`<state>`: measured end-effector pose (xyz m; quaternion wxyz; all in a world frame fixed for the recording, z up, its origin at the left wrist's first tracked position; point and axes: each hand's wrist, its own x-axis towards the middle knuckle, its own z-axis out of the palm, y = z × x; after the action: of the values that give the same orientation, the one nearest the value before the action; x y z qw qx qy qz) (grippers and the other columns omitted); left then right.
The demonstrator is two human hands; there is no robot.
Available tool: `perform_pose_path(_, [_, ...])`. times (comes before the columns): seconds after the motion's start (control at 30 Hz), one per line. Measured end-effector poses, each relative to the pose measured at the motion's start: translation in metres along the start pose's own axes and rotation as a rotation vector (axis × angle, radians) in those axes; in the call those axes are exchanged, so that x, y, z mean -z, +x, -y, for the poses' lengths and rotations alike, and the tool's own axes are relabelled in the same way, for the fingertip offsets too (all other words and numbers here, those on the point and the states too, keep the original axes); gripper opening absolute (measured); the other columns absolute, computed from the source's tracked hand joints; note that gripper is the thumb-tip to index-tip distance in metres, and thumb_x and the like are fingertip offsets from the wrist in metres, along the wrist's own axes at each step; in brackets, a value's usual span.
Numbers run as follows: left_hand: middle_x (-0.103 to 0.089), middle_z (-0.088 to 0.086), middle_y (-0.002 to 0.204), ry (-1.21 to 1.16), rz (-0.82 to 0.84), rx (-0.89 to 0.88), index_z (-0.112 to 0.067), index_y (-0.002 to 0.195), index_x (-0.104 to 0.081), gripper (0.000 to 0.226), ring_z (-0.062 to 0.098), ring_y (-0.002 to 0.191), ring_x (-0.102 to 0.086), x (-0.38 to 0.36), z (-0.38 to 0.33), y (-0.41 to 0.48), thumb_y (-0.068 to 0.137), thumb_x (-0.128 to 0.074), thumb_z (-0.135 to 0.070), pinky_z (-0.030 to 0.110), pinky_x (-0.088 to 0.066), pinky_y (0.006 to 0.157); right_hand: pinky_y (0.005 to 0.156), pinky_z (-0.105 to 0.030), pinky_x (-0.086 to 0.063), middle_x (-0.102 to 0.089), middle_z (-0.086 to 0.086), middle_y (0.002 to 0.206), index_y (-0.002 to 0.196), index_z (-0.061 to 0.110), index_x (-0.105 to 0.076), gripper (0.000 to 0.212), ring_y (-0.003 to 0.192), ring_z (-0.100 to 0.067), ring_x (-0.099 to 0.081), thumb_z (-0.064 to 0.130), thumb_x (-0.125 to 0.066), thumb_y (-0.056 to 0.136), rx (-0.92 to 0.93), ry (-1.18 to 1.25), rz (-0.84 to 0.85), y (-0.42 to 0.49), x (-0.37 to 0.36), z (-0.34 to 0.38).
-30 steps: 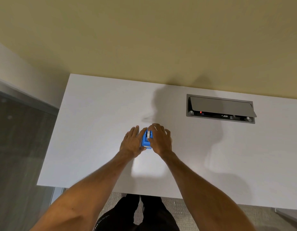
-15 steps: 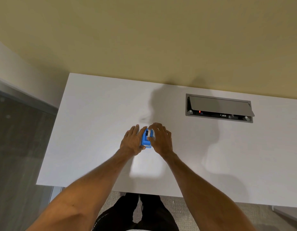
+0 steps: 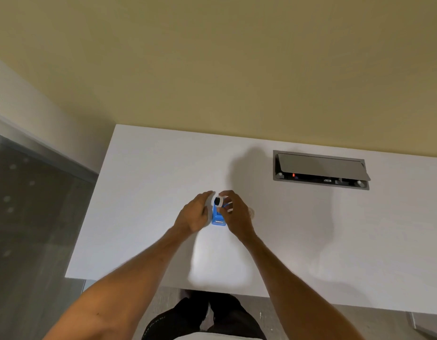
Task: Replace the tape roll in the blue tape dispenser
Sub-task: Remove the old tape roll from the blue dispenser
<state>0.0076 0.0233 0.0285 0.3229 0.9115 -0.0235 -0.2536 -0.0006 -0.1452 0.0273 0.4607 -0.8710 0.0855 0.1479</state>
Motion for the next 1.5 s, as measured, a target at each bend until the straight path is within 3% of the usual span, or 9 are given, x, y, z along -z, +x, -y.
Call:
perform_pose_path(0.27, [-0.079,0.009,0.126,-0.171,-0.034,0.037,-0.013,0.136,-0.072,0.037,0.033,0.116,-0.073,0.006,-0.005,-0.010,0.112,-0.043,-0.011,0.045,-0.058,0.103,0.080,-0.038,-0.058,-0.067,-0.019,0.094,0.119,0.008,-0.064,0.029,0.079,-0.022,-0.062,-0.005,-0.067,0.093,-0.001,0.109,0.041,-0.017,0.000,0.004])
perform_pose_path(0.5, [-0.080,0.017,0.118,-0.510,-0.026,0.158,-0.004,0.126,-0.073,0.029,0.033,0.107,-0.080,0.000,-0.003,-0.019,0.113,-0.051,-0.018,0.055,-0.061,0.105,0.082,-0.047,-0.061,-0.068,-0.021,0.097,0.123,0.010,-0.062,0.032,0.085,-0.038,-0.067,-0.006,-0.065,0.095,0.011,0.152,0.078,-0.028,0.000,0.003])
perform_pose_path(0.6, [-0.077,0.026,0.122,-0.748,-0.011,0.233,0.003,0.125,-0.070,0.032,0.039,0.110,-0.080,0.000,-0.001,-0.020,0.110,-0.060,-0.023,0.056,-0.060,0.109,0.075,-0.034,-0.062,-0.068,-0.016,0.100,0.122,0.014,-0.062,0.034,0.081,-0.026,-0.068,-0.005,-0.064,0.094,0.014,0.145,0.082,-0.030,0.000,0.005])
perform_pose_path(0.67, [-0.078,0.024,0.119,-0.856,0.042,0.274,0.004,0.128,-0.068,0.036,0.038,0.111,-0.077,0.001,0.003,-0.020,0.109,-0.062,-0.026,0.051,-0.059,0.112,0.074,-0.026,-0.058,-0.067,-0.016,0.103,0.121,0.013,-0.063,0.035,0.080,-0.015,-0.064,-0.007,-0.064,0.092,0.030,0.143,0.067,-0.031,-0.002,0.007])
perform_pose_path(0.8, [-0.077,0.017,0.128,-1.113,0.219,0.385,-0.001,0.139,-0.066,0.037,0.027,0.121,-0.070,0.006,0.008,-0.022,0.110,-0.060,-0.024,0.021,-0.064,0.094,0.086,-0.042,-0.059,-0.065,-0.018,0.116,0.122,0.004,-0.065,0.033,0.098,-0.031,-0.067,-0.008,-0.067,0.091,0.099,0.126,0.042,-0.034,-0.002,0.007])
perform_pose_path(0.93, [-0.074,0.024,0.136,-1.287,0.259,0.468,-0.001,0.143,-0.065,0.037,0.035,0.134,-0.069,0.009,0.012,-0.021,0.110,-0.058,-0.017,0.033,-0.062,0.097,0.095,-0.044,-0.057,-0.065,-0.022,0.120,0.123,0.001,-0.065,0.031,0.108,-0.035,-0.067,-0.009,-0.066,0.094,0.140,0.116,0.042,-0.034,-0.002,0.007])
perform_pose_path(1.27, [-0.082,0.022,0.115,-1.371,0.142,0.495,0.004,0.132,-0.073,0.035,0.028,0.097,-0.085,0.011,0.014,-0.017,0.101,-0.072,-0.013,0.030,-0.067,0.086,0.097,-0.045,-0.058,-0.066,-0.025,0.120,0.122,-0.001,-0.066,0.028,0.111,-0.038,-0.068,-0.006,-0.071,0.095,0.153,0.169,0.035,-0.028,-0.002,0.010])
perform_pose_path(1.4, [-0.084,0.018,0.103,-1.341,0.107,0.474,0.007,0.132,-0.072,0.036,0.023,0.087,-0.086,0.007,0.014,-0.018,0.100,-0.073,-0.010,0.026,-0.069,0.082,0.094,-0.035,-0.058,-0.065,-0.023,0.121,0.122,0.001,-0.067,0.028,0.110,-0.035,-0.068,-0.003,-0.072,0.095,0.147,0.159,0.047,-0.029,-0.005,0.009])
perform_pose_path(1.5, [-0.084,0.019,0.105,-1.356,0.088,0.476,0.005,0.130,-0.074,0.033,0.023,0.093,-0.085,0.005,0.015,-0.019,0.100,-0.073,-0.011,0.028,-0.066,0.085,0.081,-0.010,-0.055,-0.065,-0.022,0.120,0.122,0.002,-0.067,0.028,0.107,-0.032,-0.069,-0.001,-0.073,0.095,0.140,0.159,0.035,-0.028,-0.006,0.009])
